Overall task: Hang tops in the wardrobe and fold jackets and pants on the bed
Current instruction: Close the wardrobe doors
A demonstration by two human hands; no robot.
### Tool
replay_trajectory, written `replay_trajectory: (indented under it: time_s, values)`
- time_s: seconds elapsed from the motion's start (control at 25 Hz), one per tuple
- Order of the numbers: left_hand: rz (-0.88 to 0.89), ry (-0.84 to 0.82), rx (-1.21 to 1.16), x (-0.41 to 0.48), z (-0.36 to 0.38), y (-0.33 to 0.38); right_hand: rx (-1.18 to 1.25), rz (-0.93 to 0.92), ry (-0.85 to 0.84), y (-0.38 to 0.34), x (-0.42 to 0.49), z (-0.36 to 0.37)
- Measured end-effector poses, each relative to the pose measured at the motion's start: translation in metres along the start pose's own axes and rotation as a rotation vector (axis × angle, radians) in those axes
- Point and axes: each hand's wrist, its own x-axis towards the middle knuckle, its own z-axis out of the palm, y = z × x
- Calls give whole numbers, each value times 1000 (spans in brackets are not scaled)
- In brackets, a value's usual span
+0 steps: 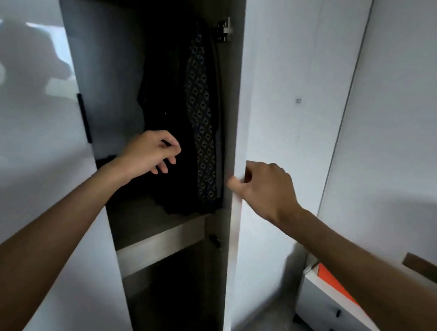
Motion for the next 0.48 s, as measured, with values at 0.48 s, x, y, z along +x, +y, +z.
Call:
replay_trajectory:
  time_s: [0.48]
  values:
    - [-200,207,73,-77,-147,-105,-243,-206,73,-188,78,131]
